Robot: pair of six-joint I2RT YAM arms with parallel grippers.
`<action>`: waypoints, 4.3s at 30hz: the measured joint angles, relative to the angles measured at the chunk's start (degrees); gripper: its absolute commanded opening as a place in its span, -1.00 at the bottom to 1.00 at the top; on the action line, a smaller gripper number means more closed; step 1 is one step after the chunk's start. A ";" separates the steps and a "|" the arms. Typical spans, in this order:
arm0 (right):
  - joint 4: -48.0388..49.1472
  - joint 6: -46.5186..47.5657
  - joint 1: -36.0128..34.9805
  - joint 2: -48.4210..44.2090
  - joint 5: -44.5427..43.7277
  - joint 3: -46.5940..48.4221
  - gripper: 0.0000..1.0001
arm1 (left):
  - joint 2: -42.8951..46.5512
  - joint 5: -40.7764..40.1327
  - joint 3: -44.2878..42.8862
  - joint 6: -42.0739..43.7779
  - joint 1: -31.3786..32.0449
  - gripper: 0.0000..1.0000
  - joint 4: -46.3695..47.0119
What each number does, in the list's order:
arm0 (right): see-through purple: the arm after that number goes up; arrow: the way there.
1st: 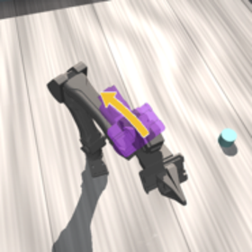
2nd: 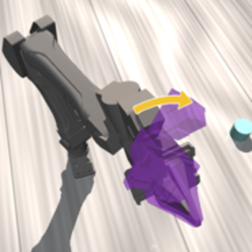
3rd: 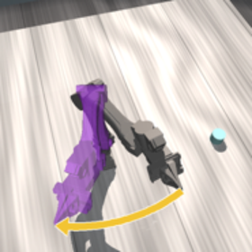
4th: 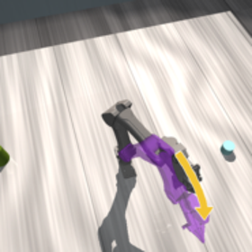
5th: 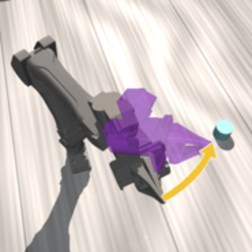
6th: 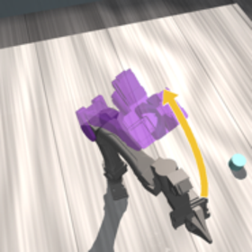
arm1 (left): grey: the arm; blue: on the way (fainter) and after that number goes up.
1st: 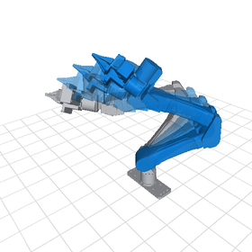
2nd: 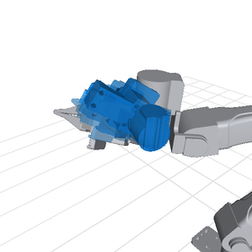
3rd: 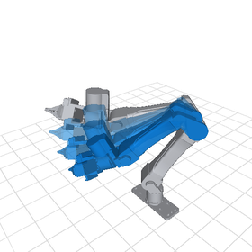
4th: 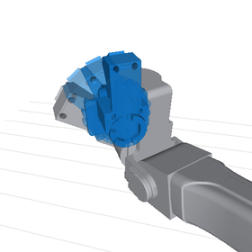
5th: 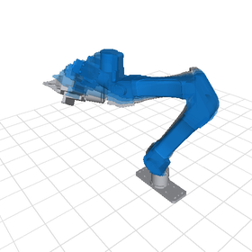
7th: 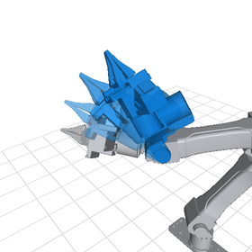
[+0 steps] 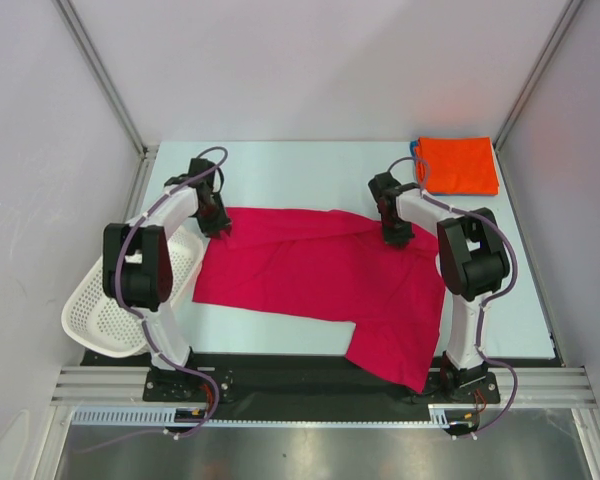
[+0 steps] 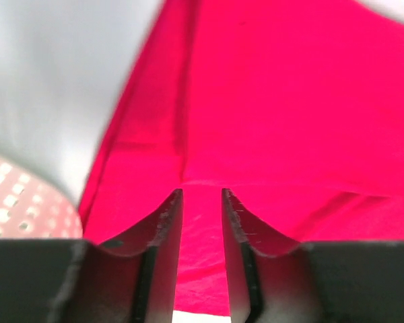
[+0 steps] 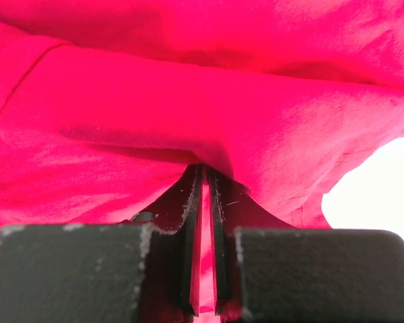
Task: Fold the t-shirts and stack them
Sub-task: Fold the tshirt
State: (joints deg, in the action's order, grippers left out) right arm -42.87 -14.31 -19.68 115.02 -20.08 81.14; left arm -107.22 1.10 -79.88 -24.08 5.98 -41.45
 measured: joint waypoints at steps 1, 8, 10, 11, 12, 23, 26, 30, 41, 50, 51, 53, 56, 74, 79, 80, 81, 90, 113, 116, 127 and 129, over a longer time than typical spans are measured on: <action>-0.11 0.00 -0.15 0.00 0.02 0.02 -1.00 | 0.57 -0.59 1.01 -1.09 -0.48 -0.41 0.00; -0.35 0.00 -1.01 0.00 0.09 0.02 -1.00 | 2.23 -0.85 4.79 -5.27 -3.37 -0.38 0.74; -0.37 0.00 -1.16 0.00 0.11 0.02 -1.00 | 2.23 -0.37 6.21 -5.97 -3.32 -0.34 1.55; -0.37 0.00 -1.20 0.00 0.13 0.02 -1.00 | 2.23 0.04 6.80 -6.21 -3.26 -0.29 1.62; -0.39 0.00 -1.22 0.00 0.20 0.02 -1.00 | 2.23 0.46 7.19 -6.43 -3.10 -0.28 1.62; -0.63 0.04 -1.51 0.00 0.66 0.11 -1.00 | 0.90 1.66 7.23 -8.02 -1.60 -0.27 3.85; -0.68 0.07 -1.53 0.00 0.70 0.11 -1.00 | -0.66 1.64 6.93 -8.11 -1.40 -0.27 3.98; -0.70 0.13 -1.53 0.00 0.90 0.11 -1.00 | -1.90 1.64 6.88 -8.50 -1.16 -0.29 4.07; -1.11 0.50 -1.62 0.00 1.55 0.61 -1.00 | -3.37 0.31 4.63 -8.61 -1.01 -0.77 4.13; -4.15 0.39 -2.16 -0.09 2.05 2.03 -1.00 | -3.96 -1.01 1.49 -8.22 -0.83 -0.99 2.54; -4.85 0.31 -2.25 -0.24 2.32 2.40 -1.00 | -4.00 -1.49 0.63 -7.91 -0.81 -0.99 2.10; -6.64 -0.09 -2.49 -0.96 3.08 3.13 -1.00 | -4.00 -2.69 -1.38 -7.37 -0.74 -0.99 0.96; -9.18 -0.50 -2.95 -2.93 4.63 3.45 -1.00 | -4.00 -4.17 -4.33 -6.32 -0.72 -0.99 -0.46; -18.38 -3.78 -10.21 -8.61 14.75 2.86 -1.00 | -4.55 -9.64 -7.26 -2.51 -1.22 -0.99 -5.44; -18.86 -4.74 -11.23 -8.61 16.55 2.08 -1.00 | -4.55 -10.82 -6.10 -1.60 -1.29 -0.99 -6.03; -18.88 -5.01 -11.37 -8.61 16.79 1.99 -1.00 | -4.55 -11.04 -6.10 -1.36 -1.29 -0.99 -6.03; -18.99 -5.16 -11.54 -8.61 17.03 1.97 -1.00 | -4.55 -11.21 -6.10 -1.29 -1.29 -0.99 -6.03; -19.63 -6.40 -13.70 -8.63 18.60 1.88 -1.00 | -4.55 -12.57 -4.22 -0.90 -1.38 -1.00 -5.86; -20.55 -7.39 -16.26 -8.63 22.82 1.70 -0.22 | -5.51 -15.91 -3.93 -0.28 -1.66 -0.04 -4.48; -20.72 -8.17 -15.74 -8.63 23.04 2.29 -0.03 | -4.92 -14.82 -4.83 -0.28 -1.64 -0.07 -4.85; -12.11 -13.09 9.51 -12.22 23.47 3.61 0.08 | -3.10 -2.86 -10.54 0.66 0.37 -0.45 0.24; -9.16 -13.81 14.84 -12.24 23.54 3.19 0.08 | -5.18 -0.96 -12.33 0.68 0.79 -0.46 0.63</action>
State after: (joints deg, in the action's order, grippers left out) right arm -52.03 -28.12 -4.84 102.78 3.46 84.33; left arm -112.40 0.14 -92.20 -23.40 6.76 -40.82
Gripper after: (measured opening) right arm 0.543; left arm 0.279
